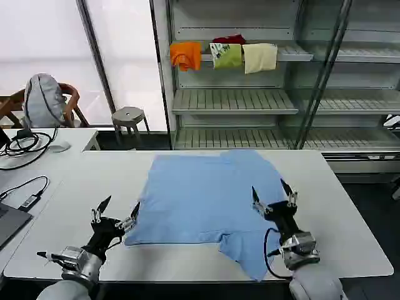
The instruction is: Fold and organize the clothes.
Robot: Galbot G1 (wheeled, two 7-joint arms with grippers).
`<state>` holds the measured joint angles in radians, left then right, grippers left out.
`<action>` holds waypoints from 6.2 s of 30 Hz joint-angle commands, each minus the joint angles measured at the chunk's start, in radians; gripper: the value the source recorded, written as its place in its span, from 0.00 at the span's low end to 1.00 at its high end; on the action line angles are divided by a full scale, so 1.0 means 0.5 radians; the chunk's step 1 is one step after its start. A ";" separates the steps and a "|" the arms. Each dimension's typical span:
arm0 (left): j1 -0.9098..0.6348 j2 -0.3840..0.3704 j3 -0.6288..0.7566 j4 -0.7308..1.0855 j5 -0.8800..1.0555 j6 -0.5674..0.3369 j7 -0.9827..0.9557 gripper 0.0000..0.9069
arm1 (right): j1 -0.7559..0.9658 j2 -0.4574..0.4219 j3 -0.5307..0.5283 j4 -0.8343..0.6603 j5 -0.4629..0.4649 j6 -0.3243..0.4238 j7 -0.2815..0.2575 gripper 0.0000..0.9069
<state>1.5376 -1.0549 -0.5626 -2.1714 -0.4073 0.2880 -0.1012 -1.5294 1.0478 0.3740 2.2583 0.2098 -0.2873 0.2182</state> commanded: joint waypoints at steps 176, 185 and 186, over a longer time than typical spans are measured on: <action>-0.523 0.144 0.215 0.381 -0.608 0.577 -0.126 1.00 | 0.514 -0.099 0.021 -0.401 0.541 -0.541 0.035 1.00; -0.606 0.114 0.240 0.486 -0.606 0.576 -0.138 1.00 | 0.420 -0.095 0.130 -0.477 0.543 -0.521 -0.004 1.00; -0.608 0.113 0.248 0.488 -0.601 0.576 -0.138 1.00 | 0.422 -0.095 0.129 -0.488 0.543 -0.521 -0.007 1.00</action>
<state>1.2305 -1.0023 -0.4472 -1.9363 -0.7063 0.5515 -0.1415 -1.2582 1.0107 0.4033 2.0068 0.4782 -0.5387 0.2154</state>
